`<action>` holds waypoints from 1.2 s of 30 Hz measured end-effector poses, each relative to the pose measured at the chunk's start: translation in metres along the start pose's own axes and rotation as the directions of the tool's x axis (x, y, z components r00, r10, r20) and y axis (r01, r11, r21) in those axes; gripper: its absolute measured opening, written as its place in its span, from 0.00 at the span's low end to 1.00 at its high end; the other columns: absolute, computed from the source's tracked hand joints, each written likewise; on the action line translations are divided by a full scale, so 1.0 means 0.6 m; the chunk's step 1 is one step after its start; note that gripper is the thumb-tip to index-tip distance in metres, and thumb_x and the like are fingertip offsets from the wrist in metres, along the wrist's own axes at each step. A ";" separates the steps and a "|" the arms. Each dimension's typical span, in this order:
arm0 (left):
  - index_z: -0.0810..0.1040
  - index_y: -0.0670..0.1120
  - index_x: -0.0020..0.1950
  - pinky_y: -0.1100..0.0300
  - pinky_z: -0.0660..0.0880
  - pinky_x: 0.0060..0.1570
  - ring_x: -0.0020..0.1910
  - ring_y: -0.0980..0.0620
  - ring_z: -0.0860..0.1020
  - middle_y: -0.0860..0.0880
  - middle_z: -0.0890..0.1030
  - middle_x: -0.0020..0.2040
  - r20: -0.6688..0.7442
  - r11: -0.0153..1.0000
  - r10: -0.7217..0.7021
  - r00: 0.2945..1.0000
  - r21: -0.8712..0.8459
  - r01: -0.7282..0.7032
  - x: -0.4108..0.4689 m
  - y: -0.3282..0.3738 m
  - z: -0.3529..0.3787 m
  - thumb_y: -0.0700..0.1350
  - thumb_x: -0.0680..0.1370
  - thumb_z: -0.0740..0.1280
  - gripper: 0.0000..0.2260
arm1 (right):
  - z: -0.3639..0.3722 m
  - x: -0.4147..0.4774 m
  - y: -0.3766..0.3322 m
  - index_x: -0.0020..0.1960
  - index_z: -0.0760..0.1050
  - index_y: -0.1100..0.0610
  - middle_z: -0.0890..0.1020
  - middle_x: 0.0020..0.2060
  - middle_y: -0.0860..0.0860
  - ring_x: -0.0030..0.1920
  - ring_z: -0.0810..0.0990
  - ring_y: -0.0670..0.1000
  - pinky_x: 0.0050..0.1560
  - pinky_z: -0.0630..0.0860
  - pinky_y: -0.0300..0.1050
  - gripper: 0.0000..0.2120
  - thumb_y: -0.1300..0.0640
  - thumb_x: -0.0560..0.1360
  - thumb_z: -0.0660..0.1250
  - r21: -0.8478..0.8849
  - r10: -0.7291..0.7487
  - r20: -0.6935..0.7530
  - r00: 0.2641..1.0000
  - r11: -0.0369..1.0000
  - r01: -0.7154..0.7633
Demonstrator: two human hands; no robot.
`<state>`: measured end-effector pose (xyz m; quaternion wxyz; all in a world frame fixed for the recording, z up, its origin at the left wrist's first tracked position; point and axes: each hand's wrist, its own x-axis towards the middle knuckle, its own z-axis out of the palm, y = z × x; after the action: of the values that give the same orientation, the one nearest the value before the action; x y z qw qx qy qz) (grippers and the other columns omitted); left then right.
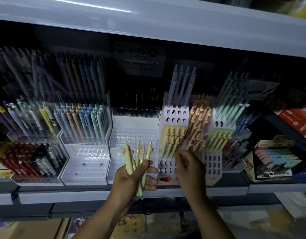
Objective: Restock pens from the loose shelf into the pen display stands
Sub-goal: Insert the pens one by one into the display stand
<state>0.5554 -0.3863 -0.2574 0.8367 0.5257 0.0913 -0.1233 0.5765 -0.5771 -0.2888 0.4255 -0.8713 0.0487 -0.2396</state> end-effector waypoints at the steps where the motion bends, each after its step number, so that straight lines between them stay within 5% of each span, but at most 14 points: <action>1: 0.82 0.34 0.56 0.51 0.83 0.34 0.32 0.43 0.82 0.35 0.85 0.46 0.002 1.000 -0.002 1.000 0.001 0.002 0.000 -0.002 0.001 0.43 0.81 0.66 0.12 | 0.001 -0.006 -0.011 0.49 0.80 0.48 0.82 0.36 0.43 0.35 0.81 0.44 0.36 0.78 0.45 0.02 0.54 0.79 0.69 0.059 0.022 0.042 0.999 0.998 -0.024; 3: 0.81 0.34 0.56 0.50 0.83 0.34 0.33 0.42 0.82 0.35 0.85 0.46 0.014 1.000 -0.006 1.000 0.004 0.006 0.001 -0.005 0.001 0.44 0.81 0.67 0.13 | 0.004 -0.013 -0.036 0.47 0.81 0.46 0.81 0.32 0.43 0.30 0.78 0.42 0.34 0.74 0.41 0.03 0.49 0.78 0.70 0.197 0.061 0.185 0.981 0.976 -0.098; 6: 0.82 0.34 0.55 0.51 0.82 0.34 0.33 0.42 0.82 0.34 0.85 0.46 0.037 1.000 -0.003 0.999 0.020 0.002 0.001 -0.006 0.002 0.45 0.79 0.68 0.14 | 0.000 -0.013 -0.074 0.50 0.84 0.51 0.83 0.31 0.47 0.27 0.76 0.44 0.29 0.71 0.40 0.05 0.55 0.80 0.70 0.363 0.067 0.345 0.936 0.910 -0.199; 14: 0.85 0.34 0.51 0.54 0.80 0.29 0.29 0.43 0.82 0.33 0.85 0.45 0.162 0.994 -0.064 0.985 0.101 0.048 -0.007 -0.011 0.011 0.45 0.82 0.66 0.15 | -0.022 -0.013 -0.085 0.49 0.83 0.60 0.78 0.30 0.50 0.30 0.74 0.48 0.28 0.70 0.38 0.05 0.59 0.79 0.70 0.440 0.167 0.492 0.855 0.799 -0.410; 18: 0.84 0.33 0.52 0.57 0.79 0.29 0.27 0.45 0.81 0.35 0.84 0.37 0.089 0.997 -0.073 0.993 0.026 0.071 -0.007 -0.019 0.016 0.44 0.82 0.66 0.14 | -0.041 0.000 -0.072 0.44 0.80 0.61 0.72 0.27 0.59 0.27 0.67 0.54 0.29 0.65 0.44 0.08 0.59 0.79 0.68 0.533 0.189 0.377 0.907 0.756 -0.379; 21: 0.84 0.35 0.56 0.54 0.79 0.30 0.29 0.43 0.80 0.34 0.83 0.40 0.071 0.987 -0.114 0.991 -0.104 0.121 -0.002 -0.020 0.008 0.46 0.81 0.66 0.15 | -0.056 0.018 -0.055 0.42 0.78 0.63 0.73 0.27 0.59 0.27 0.68 0.54 0.29 0.67 0.46 0.10 0.60 0.80 0.68 0.614 0.229 0.226 0.947 0.721 -0.321; 24: 0.85 0.44 0.58 0.54 0.77 0.28 0.25 0.43 0.75 0.36 0.78 0.35 0.104 0.993 -0.116 0.988 -0.019 0.119 -0.004 -0.017 -0.004 0.52 0.81 0.66 0.14 | -0.065 0.033 -0.039 0.42 0.79 0.65 0.76 0.27 0.57 0.27 0.71 0.55 0.27 0.69 0.46 0.09 0.62 0.80 0.68 0.612 0.263 0.050 0.963 0.754 -0.238; 28: 0.84 0.49 0.60 0.60 0.66 0.24 0.21 0.50 0.62 0.45 0.64 0.28 0.112 0.991 -0.131 0.985 0.026 0.129 -0.009 -0.016 -0.010 0.54 0.81 0.67 0.13 | -0.062 0.044 -0.029 0.42 0.81 0.52 0.80 0.27 0.53 0.27 0.77 0.54 0.29 0.75 0.46 0.10 0.63 0.80 0.68 0.445 0.180 -0.141 0.974 0.890 -0.100; 31: 0.81 0.42 0.61 0.62 0.59 0.24 0.22 0.51 0.58 0.47 0.62 0.29 0.106 0.983 -0.185 0.977 0.033 0.183 -0.012 -0.014 -0.013 0.52 0.77 0.71 0.18 | -0.052 0.047 -0.020 0.42 0.79 0.44 0.80 0.27 0.52 0.28 0.80 0.53 0.33 0.79 0.49 0.14 0.62 0.79 0.69 0.293 0.085 -0.176 0.981 0.956 -0.030; 36: 0.75 0.38 0.63 0.63 0.53 0.27 0.23 0.53 0.56 0.49 0.61 0.30 0.094 0.973 -0.228 0.969 -0.021 0.231 -0.013 -0.014 -0.019 0.51 0.76 0.72 0.22 | -0.038 0.054 0.007 0.47 0.83 0.52 0.82 0.31 0.48 0.32 0.81 0.50 0.35 0.80 0.52 0.05 0.54 0.79 0.70 0.068 0.002 -0.134 0.991 0.998 0.007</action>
<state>0.5454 -0.3790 -0.2674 0.8284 0.4921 0.1155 -0.2415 0.5952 -0.6057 -0.2680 0.4508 -0.8382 0.0679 -0.2995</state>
